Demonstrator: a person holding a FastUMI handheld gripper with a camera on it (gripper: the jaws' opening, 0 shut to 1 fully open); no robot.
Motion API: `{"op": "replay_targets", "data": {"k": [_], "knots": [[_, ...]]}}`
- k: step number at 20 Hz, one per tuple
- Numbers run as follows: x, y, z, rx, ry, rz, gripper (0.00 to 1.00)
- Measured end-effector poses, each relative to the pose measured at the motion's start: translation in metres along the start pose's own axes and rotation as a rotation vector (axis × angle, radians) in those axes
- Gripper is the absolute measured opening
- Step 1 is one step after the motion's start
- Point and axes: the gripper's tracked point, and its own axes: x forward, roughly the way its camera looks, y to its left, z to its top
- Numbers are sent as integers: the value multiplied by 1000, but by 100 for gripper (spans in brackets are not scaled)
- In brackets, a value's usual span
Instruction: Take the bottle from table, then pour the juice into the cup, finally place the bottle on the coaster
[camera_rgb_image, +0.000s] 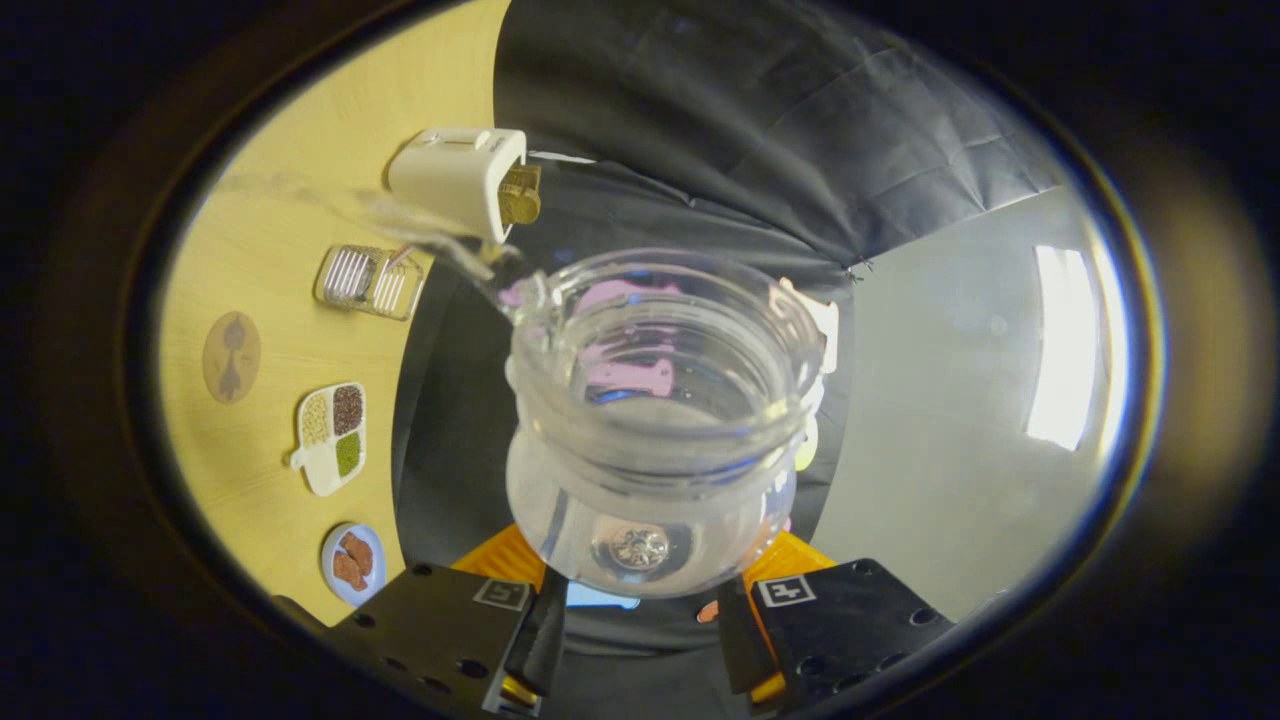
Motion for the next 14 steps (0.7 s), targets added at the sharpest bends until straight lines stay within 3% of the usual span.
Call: {"op": "replay_targets", "data": {"k": [14], "knots": [[1,6,3,-34,-28,4,67]]}}
